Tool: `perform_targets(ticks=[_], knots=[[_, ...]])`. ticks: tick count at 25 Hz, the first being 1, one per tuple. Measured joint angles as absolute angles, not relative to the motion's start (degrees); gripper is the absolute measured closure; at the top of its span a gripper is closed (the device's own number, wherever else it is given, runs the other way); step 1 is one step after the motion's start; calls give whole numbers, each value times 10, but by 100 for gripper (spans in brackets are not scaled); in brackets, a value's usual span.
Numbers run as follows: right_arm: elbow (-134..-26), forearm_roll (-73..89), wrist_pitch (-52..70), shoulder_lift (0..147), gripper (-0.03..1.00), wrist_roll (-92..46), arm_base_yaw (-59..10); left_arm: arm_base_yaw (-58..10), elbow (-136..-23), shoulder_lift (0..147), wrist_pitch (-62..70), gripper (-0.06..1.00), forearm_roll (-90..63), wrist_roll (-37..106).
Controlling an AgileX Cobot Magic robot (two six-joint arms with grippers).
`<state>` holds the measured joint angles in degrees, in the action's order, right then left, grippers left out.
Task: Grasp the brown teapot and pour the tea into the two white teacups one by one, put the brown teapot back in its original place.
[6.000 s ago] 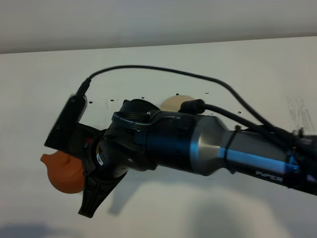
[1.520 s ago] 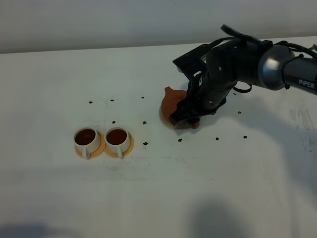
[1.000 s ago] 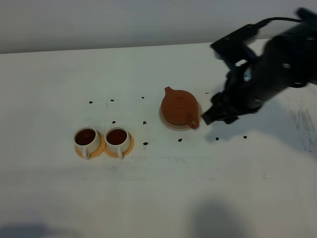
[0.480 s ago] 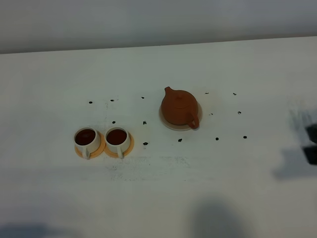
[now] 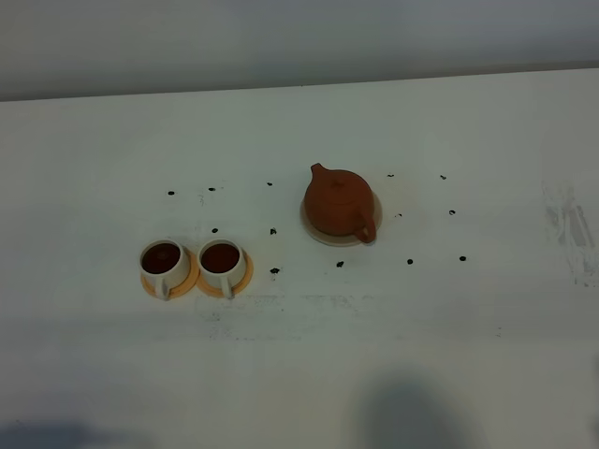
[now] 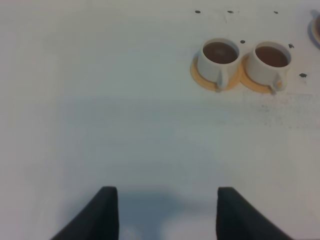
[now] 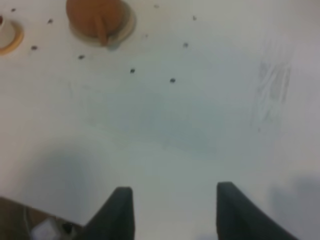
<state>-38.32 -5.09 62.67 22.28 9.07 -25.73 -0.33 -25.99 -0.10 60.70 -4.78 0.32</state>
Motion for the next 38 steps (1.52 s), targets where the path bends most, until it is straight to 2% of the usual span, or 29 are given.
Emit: perform_targets(ticks=[7,11,18,22,28,38], knots=[[-285,-5,618,124,57,36,-257,-3,-260,-1,607,50,-48,3],[-280,50,616,60,57,-36,-257,-3,-260,-1,607,50,-48,3],[-279,53,615,16,57,-37,-254,-3,-260,-1,607,50,-48,3],[-279,49,614,-3,57,-31,-188,-3,-260,-1,607,50,-48,3],[-279,50,614,-3,57,-34,-48,-3,-260,-1,607,50,-48,3],[-279,57,614,-3,57,-47,-30,-3,-260,-1,607,50,-48,4]])
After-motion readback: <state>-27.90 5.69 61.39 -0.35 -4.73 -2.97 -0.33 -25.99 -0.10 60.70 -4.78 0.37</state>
